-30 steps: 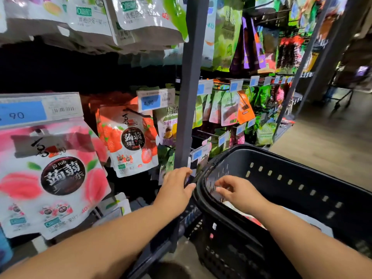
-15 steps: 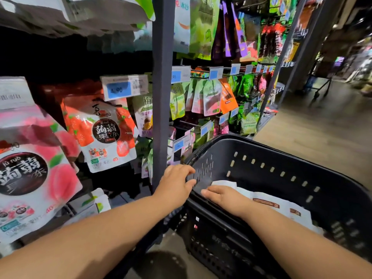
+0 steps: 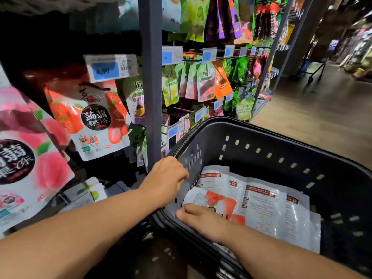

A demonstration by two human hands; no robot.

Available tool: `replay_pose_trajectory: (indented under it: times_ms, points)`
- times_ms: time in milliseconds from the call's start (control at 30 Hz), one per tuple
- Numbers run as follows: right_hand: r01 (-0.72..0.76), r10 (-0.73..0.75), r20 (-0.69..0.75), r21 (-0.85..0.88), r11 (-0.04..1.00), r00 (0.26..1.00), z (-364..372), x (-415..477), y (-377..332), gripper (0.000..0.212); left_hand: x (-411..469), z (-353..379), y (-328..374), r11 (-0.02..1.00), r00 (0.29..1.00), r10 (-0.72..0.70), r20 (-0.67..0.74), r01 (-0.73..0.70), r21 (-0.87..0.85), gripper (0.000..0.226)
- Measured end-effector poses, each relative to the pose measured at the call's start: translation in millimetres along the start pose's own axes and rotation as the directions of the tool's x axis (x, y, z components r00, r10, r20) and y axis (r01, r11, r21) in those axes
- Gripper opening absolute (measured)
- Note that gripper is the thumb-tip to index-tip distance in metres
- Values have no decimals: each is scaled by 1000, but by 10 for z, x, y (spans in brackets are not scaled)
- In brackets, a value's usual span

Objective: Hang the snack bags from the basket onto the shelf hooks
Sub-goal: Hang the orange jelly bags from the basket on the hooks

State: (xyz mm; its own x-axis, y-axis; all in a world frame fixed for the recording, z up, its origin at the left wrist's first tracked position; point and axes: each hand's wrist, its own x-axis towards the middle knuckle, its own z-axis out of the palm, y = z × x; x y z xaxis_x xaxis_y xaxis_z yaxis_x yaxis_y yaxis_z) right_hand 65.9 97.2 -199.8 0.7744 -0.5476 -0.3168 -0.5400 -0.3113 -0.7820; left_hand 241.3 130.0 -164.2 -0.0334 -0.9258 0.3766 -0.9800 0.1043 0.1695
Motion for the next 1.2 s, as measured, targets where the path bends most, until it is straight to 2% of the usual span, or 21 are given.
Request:
replay_pose_trajectory:
  times_ms: [67,133,167,233,300,333,367,433,600,767,867,1100,1200]
  points:
    - [-20,19,40,25,999,999,-21,-25,52,35,-60,13,-15,1000,1000,19,-21,-19,-3,20]
    - [-72,70,41,71,995,997,-116,-42,158,27,-91,-4,0,1000,999,31,-43,-31,-1,18]
    - [-85,86,0,68,994,996,-182,-33,252,20,-107,-3,-4,1000,999,28,-45,-28,-4,18]
    - [-94,90,-170,-13,996,981,-322,7,464,14,-137,-2,-11,1000,999,14,-47,-15,-19,19]
    - [-173,119,-348,-127,977,930,-445,60,723,5,-171,19,-34,999,998,8,-65,-10,-30,19]
    - [-219,138,-397,-167,961,907,-490,69,834,3,-181,24,-37,999,998,9,-66,-12,-33,18]
    - [-254,145,-425,-213,943,893,-523,78,934,10,-187,27,-37,999,998,13,-69,-15,-35,18]
    - [-291,154,-423,-280,915,893,-574,93,1108,19,-195,47,-51,999,996,17,-84,-20,-34,16]
    - [-263,156,-317,-332,906,936,-599,77,1245,42,-188,61,-70,999,996,19,-84,-23,-38,14]
    - [-209,88,-275,-451,868,957,-580,83,1283,51,-176,28,-32,1000,998,11,-69,-13,-23,13]
    - [-167,24,-246,-578,799,969,-587,90,1287,55,-179,37,-26,1000,997,2,-71,-4,-22,13]
    - [-89,-164,-264,-738,669,950,-589,125,1237,33,-159,57,-47,1000,997,6,-80,-8,-23,12]
    - [-27,-302,-308,-738,674,902,-551,156,1204,16,-156,52,-43,1000,996,12,-92,-14,-12,12]
